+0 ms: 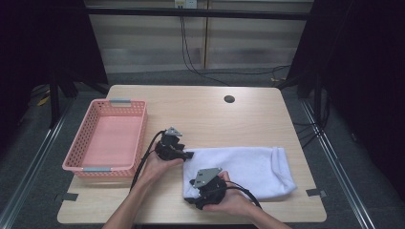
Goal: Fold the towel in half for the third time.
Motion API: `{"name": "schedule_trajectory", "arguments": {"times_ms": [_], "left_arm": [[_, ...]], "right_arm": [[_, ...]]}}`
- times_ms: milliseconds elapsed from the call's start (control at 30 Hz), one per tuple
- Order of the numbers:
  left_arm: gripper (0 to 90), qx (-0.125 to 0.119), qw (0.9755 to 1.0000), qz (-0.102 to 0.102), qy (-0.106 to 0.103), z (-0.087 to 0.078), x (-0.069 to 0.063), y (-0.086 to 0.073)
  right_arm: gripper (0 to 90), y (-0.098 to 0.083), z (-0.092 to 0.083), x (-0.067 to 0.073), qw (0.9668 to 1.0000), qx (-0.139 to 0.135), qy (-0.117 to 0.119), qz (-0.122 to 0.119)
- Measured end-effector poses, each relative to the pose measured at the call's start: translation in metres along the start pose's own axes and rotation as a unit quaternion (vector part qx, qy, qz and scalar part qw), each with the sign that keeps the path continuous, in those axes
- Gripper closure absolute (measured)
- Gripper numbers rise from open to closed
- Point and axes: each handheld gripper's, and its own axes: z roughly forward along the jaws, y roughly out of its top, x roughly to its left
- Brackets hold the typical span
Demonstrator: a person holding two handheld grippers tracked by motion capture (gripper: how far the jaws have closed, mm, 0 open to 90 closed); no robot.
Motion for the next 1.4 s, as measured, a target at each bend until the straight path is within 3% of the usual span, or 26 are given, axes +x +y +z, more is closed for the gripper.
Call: {"name": "schedule_trajectory", "arguments": {"times_ms": [67, 100, 133, 167, 233, 333, 500, 633, 900, 967, 1033, 1133, 1267, 1400], "left_arm": [[48.8, 0.002, 1.0000, 0.005, -0.006, 0.001, -0.002, 0.000], [52.6, 0.002, 1.0000, 0.007, -0.004, 0.000, -0.002, 0.000], [57.3, 0.003, 0.9998, 0.002, -0.021, 0.000, -0.002, -0.001], [67.7, 0.001, 0.9998, 0.002, -0.020, 0.000, -0.002, -0.002], [76.4, -0.013, 0.9993, -0.016, -0.031, 0.000, -0.002, -0.003], [78.4, -0.017, 0.9982, -0.033, -0.047, -0.002, 0.002, 0.000], [78.5, -0.039, 0.9965, -0.042, -0.061, -0.017, 0.000, 0.010], [78.4, -0.049, 0.9959, -0.040, -0.065, -0.026, -0.003, 0.017], [78.4, -0.061, 0.9953, -0.032, -0.068, -0.045, -0.008, 0.031], [78.2, -0.050, 0.9966, -0.030, -0.058, -0.042, -0.007, 0.030], [78.1, -0.034, 0.9979, -0.034, -0.044, -0.032, -0.002, 0.025], [77.9, -0.037, 0.9965, -0.056, -0.049, -0.025, 0.006, 0.018], [77.5, -0.033, 0.9962, -0.063, -0.051, -0.022, 0.010, 0.014], [77.1, -0.032, 0.9963, -0.064, -0.047, -0.020, 0.011, 0.013]], "right_arm": [[44.2, 0.000, 0.000, 0.000, 1.0000, 0.001, -0.003, 0.003], [52.4, 0.000, -0.001, -0.001, 0.9999, 0.000, -0.010, 0.006], [57.1, 0.000, -0.002, -0.003, 0.9998, -0.001, -0.016, 0.011], [59.7, -0.001, -0.002, -0.006, 0.9997, -0.009, -0.013, 0.021], [67.4, -0.001, -0.003, -0.008, 0.9991, -0.007, -0.021, 0.037], [75.8, 0.004, -0.003, -0.010, 0.9981, 0.005, -0.028, 0.056], [81.5, 0.008, -0.014, -0.020, 0.9941, -0.016, 0.003, 0.107], [82.1, 0.015, -0.025, -0.019, 0.9940, -0.033, 0.002, 0.105], [82.5, 0.024, -0.038, -0.023, 0.9904, -0.072, 0.014, 0.117], [81.7, 0.026, -0.032, -0.020, 0.9924, -0.059, -0.005, 0.108], [79.7, 0.026, -0.017, -0.021, 0.9932, -0.035, -0.010, 0.111], [70.7, 0.023, -0.003, -0.022, 0.9934, -0.022, -0.013, 0.112], [53.9, 0.019, 0.009, -0.022, 0.9939, -0.011, -0.009, 0.110], [48.5, 0.019, 0.014, -0.015, 0.9956, -0.004, -0.014, 0.092]]}}
